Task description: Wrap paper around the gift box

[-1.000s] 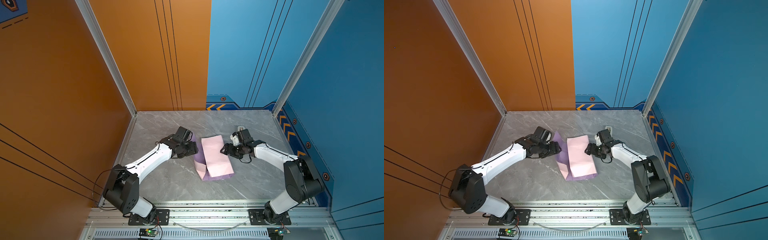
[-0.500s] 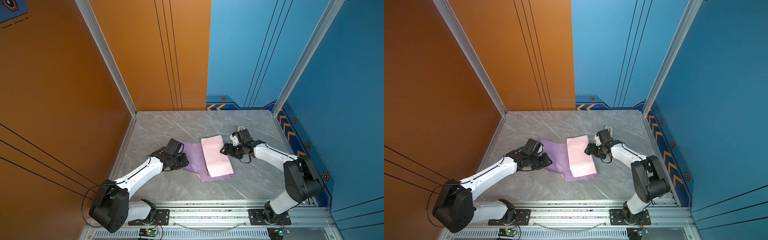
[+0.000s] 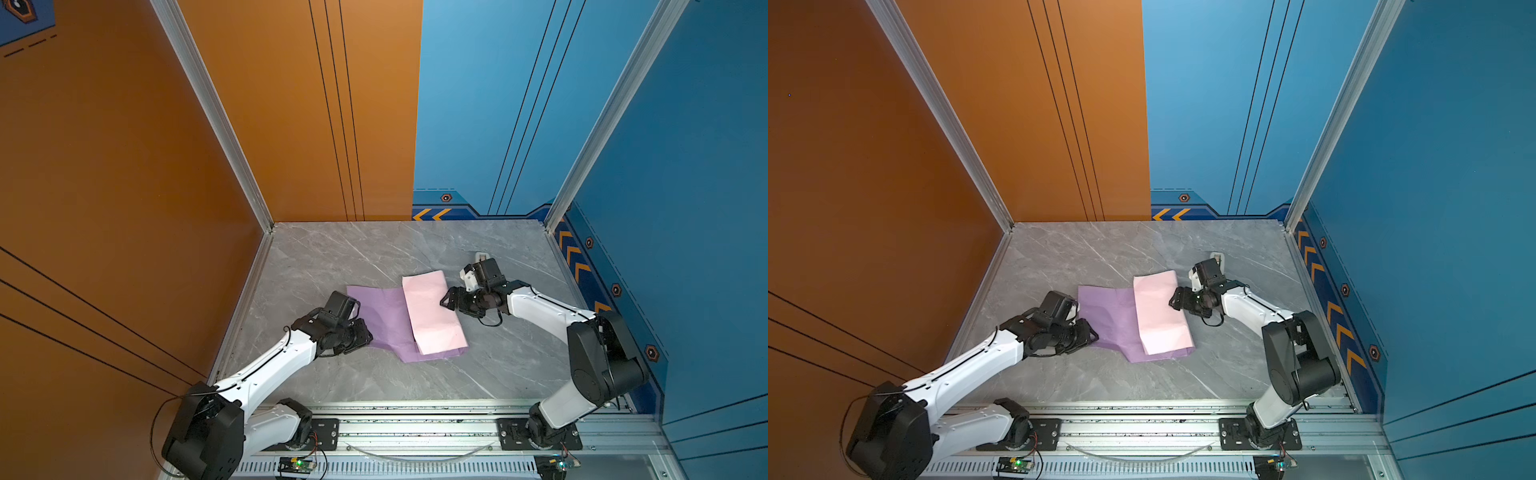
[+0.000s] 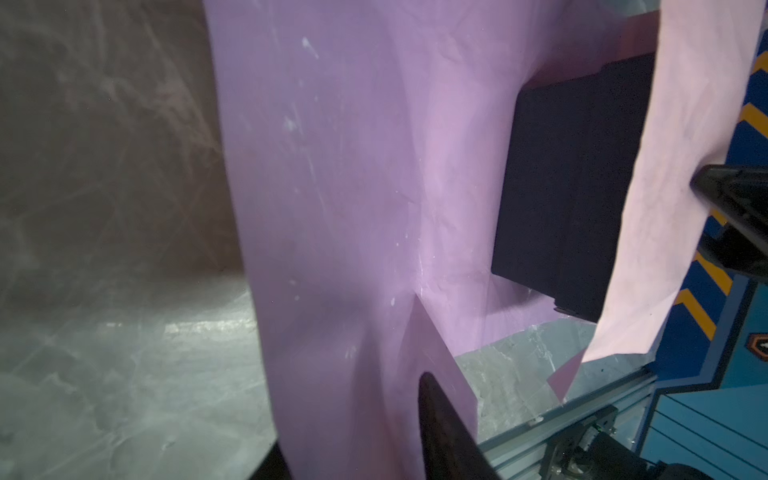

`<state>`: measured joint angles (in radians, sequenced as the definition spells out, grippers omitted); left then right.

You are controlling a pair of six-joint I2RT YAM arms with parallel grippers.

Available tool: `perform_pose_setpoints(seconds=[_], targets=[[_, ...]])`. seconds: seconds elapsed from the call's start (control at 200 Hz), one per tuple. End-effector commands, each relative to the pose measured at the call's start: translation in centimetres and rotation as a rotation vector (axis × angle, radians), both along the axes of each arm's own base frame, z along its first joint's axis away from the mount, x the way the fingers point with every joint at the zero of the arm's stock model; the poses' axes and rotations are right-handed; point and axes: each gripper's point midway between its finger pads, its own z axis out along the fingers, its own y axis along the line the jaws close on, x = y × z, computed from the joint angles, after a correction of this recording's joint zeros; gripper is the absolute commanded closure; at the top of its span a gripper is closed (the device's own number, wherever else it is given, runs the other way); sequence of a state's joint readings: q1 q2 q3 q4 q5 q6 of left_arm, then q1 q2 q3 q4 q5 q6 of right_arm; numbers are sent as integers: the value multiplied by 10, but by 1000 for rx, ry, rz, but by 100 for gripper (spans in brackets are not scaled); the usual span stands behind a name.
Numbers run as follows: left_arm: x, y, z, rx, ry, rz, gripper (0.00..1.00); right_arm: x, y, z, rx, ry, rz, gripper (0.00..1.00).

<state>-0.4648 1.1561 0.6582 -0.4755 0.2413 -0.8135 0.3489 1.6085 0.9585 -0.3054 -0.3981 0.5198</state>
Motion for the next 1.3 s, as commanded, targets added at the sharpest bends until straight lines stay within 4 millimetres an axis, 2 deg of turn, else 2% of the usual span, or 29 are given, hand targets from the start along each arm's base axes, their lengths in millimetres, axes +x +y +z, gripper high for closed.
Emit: perform_pose_setpoints(seconds=[0.0, 0.115, 0.175, 0.315, 0.386, 0.501, 0.641, 0.796, 0.916, 1.051, 1.076, 1.297], targets=[[-11, 2, -3, -7, 31, -12, 42, -7, -11, -14, -71, 37, -14, 23], [-21, 5, -6, -18, 45, -3, 40, -7, -11, -14, -70, 39, -18, 23], [-27, 8, -10, -16, 53, 6, 43, -7, -11, -13, -69, 35, -17, 23], [-33, 14, -16, -14, 55, 29, 66, -6, -11, -12, -66, 33, -20, 23], [-30, 14, -13, -14, 30, 28, 77, -5, -11, -12, -65, 31, -21, 23], [-22, 13, 0, 7, -37, 2, 100, -7, -12, -15, -73, 38, -27, 23], [-10, -1, 29, 47, -165, -105, 100, -8, -14, -18, -78, 50, -45, 24], [-3, -28, 64, 125, -289, -304, 100, -7, -18, -20, -82, 58, -78, 24], [-2, -57, 79, 158, -342, -458, 100, -7, -21, -20, -86, 61, -100, 25], [-2, -95, 84, 172, -369, -628, 100, -7, -22, -20, -80, 59, -112, 26], [1, -105, 92, 164, -388, -652, 100, -7, -22, -21, -78, 58, -114, 27], [-7, -165, 96, 123, -376, -891, 100, -6, -20, -22, -60, 58, -119, 30]])
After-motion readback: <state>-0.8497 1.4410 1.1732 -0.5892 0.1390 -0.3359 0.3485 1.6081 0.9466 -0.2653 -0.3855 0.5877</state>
